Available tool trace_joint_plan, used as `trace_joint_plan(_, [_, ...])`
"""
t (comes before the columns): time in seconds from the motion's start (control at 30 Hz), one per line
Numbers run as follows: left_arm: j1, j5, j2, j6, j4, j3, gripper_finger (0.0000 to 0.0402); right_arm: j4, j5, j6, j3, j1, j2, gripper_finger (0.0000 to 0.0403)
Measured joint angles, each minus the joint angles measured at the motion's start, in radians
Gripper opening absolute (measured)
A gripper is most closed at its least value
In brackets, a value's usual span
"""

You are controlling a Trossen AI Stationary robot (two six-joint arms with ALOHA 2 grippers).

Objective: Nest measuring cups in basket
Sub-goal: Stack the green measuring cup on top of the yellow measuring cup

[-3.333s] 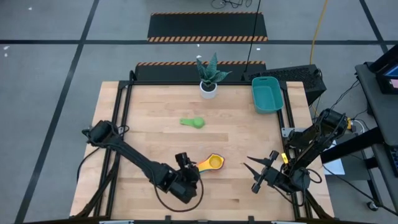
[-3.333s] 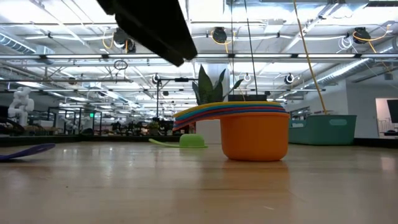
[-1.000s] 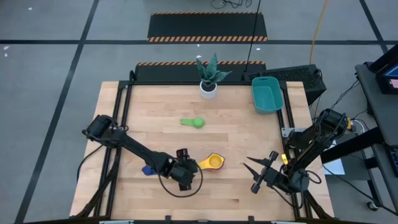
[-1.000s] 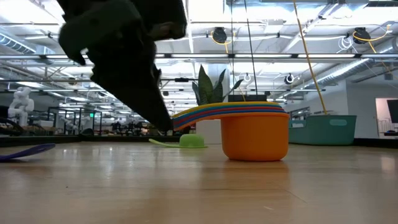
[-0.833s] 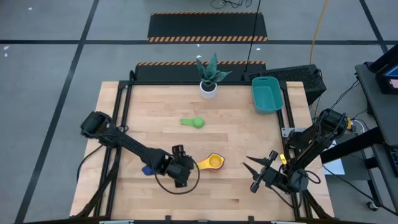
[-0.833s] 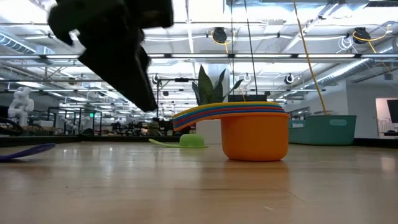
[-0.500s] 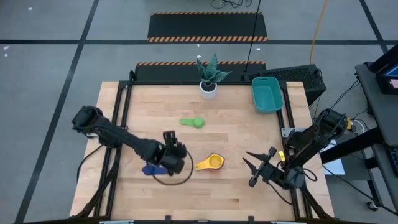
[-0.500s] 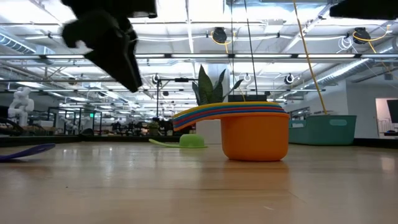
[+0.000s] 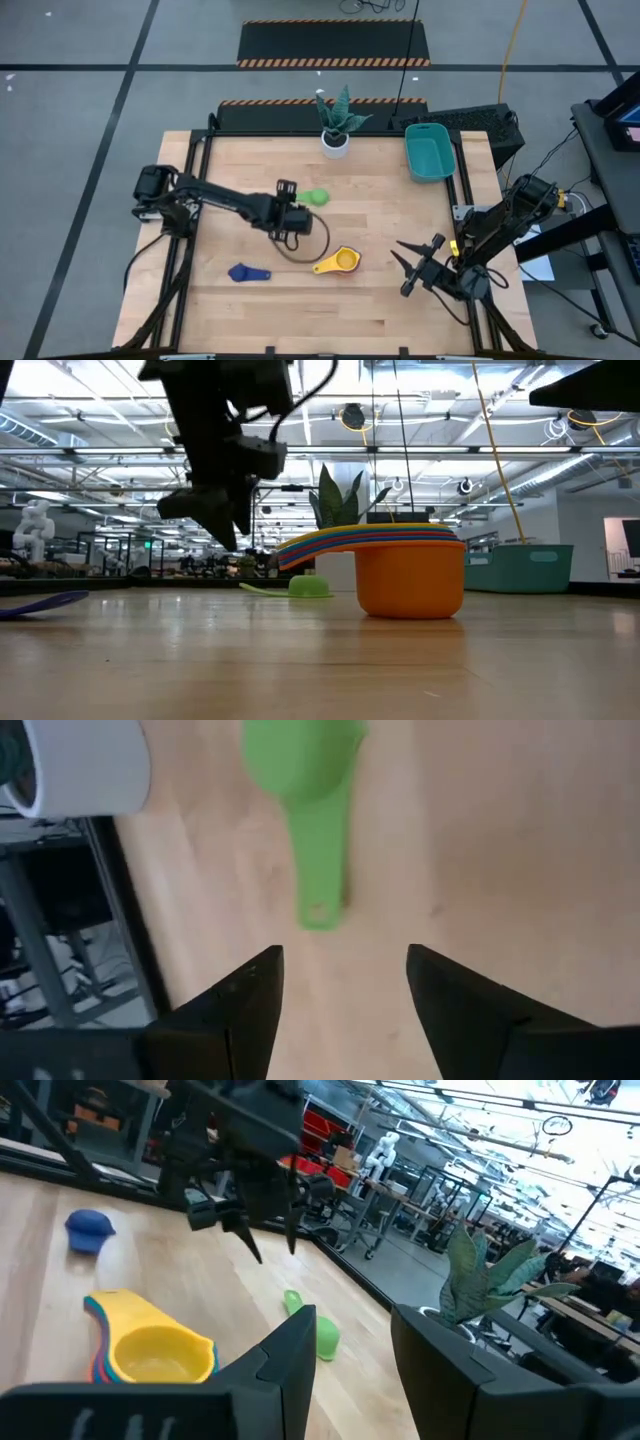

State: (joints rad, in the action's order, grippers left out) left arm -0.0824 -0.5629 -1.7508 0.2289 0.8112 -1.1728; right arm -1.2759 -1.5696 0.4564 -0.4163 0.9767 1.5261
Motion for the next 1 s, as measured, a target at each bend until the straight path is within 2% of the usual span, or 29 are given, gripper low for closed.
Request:
trace_joint_plan(0.37, [0.176,0.077,-0.063,0.263,-0.077,0.0,0.0216,-0.123,0.001,0.074,0.067,-0.031,0.0,0.0125])
trace_joint_plan(0.6, [0.189,0.098,-0.09,0.439,-0.094,0.0,0.0216,-0.176,0.0,0.145,0.077,-0.043,-0.001,0.0125])
trace_joint_plan(0.73, [0.195,0.181,-0.089,0.535,-0.108,0.0,0.0216,-0.175,0.0,0.158,0.077,-0.047,-0.001,0.0125])
trace_joint_plan(1.0, [0.232,0.197,-0.089,0.568,-0.161,0.082,0.0216,-0.175,0.002,0.165,0.077,-0.045,-0.001,0.0125])
